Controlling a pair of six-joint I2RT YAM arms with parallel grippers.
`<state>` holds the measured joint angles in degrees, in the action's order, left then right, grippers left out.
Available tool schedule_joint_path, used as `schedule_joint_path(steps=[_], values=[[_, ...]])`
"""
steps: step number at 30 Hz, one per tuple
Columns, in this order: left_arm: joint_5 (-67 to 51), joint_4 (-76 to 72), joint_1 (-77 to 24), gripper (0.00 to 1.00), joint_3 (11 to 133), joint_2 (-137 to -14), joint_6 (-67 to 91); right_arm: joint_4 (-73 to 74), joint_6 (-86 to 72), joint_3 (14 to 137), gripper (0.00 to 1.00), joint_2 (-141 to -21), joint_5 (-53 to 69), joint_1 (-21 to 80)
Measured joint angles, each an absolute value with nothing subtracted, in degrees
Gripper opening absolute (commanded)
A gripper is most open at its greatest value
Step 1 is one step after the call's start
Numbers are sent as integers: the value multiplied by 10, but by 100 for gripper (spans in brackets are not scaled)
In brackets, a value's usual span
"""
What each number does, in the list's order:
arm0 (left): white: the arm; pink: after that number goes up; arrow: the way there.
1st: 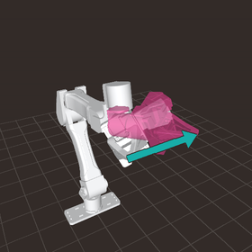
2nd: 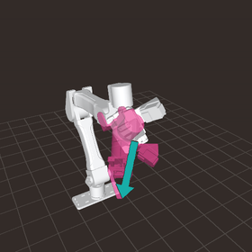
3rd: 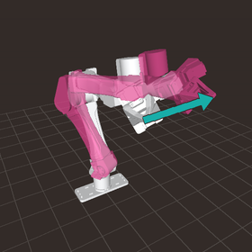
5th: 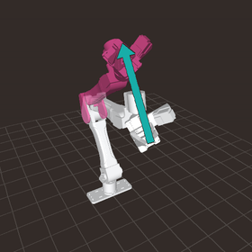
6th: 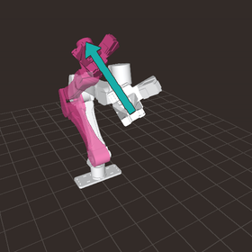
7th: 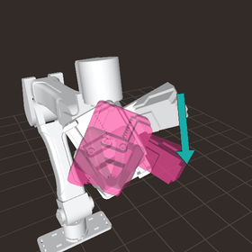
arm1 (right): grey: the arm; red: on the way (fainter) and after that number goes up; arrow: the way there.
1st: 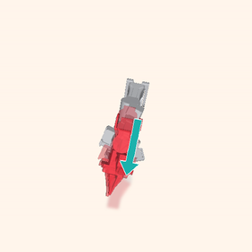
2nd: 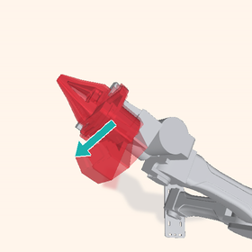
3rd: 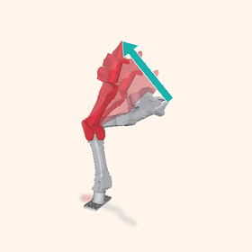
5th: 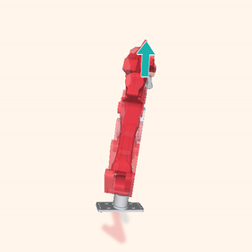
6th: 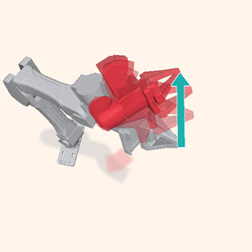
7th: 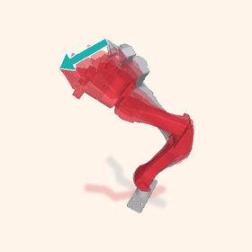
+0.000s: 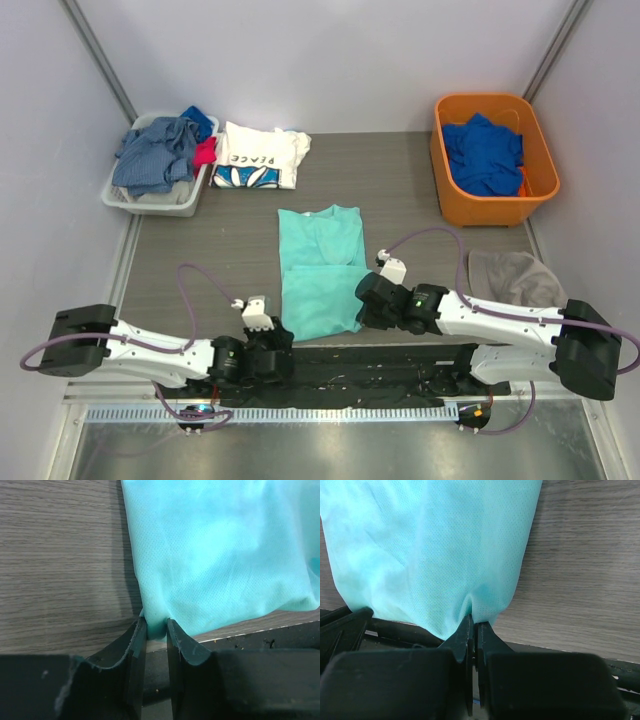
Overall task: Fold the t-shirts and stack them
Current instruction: Fold the tshirt
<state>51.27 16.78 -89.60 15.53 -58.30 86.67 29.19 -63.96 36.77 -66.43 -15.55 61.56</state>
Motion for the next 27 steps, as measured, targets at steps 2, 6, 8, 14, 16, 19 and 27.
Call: schedule_joint_path(steps=[2, 6, 8, 14, 16, 19, 27], values=[[513, 161, -895, 14, 155, -592, 865, 292, -640, 368, 1, -664, -156, 616], [512, 158, -890, 0, 156, -600, 863, 292, -640, 368, 1, -664, -156, 616], [513, 164, -888, 0, 162, -600, 858, 292, -639, 368, 1, -664, -156, 616], [523, 235, -881, 0, 261, -594, 806, 297, -630, 389, 1, -666, -161, 616], [532, 251, -876, 0, 299, -585, 787, 296, -624, 405, 1, -674, -165, 615], [549, 253, -859, 0, 330, -556, 743, 293, -612, 430, 1, -691, -170, 612], [536, 229, -734, 0, 318, -493, 634, 282, -572, 479, 1, -720, -180, 567]])
